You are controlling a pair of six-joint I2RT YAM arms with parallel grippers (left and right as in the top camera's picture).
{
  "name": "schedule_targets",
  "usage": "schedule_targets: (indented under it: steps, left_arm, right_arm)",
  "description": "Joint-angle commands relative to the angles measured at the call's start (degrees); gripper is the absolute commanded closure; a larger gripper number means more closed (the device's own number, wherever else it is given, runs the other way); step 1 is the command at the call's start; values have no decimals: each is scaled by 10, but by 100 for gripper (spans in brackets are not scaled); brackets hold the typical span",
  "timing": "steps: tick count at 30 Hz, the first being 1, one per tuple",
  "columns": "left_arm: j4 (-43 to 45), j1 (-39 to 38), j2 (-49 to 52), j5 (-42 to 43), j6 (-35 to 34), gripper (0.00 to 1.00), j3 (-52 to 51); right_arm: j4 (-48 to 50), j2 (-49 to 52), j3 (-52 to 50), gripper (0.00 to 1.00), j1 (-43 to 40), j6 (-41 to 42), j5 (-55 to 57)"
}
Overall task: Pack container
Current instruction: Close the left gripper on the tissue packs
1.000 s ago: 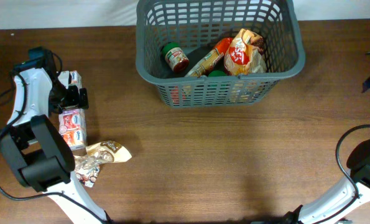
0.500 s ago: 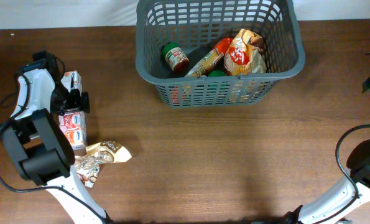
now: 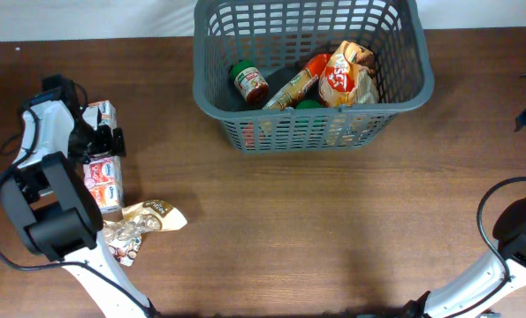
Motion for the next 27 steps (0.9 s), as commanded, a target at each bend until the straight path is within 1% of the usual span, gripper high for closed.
schedule_targets:
  steps: [1, 27]
  left_arm:
    - [5, 8, 5, 21, -5, 1, -5]
    - [25, 8, 7, 10, -5, 1, -22]
  right_arm:
    - [0, -2, -3, 1, -1, 5, 1]
    - [0, -2, -3, 1, -1, 5, 1]
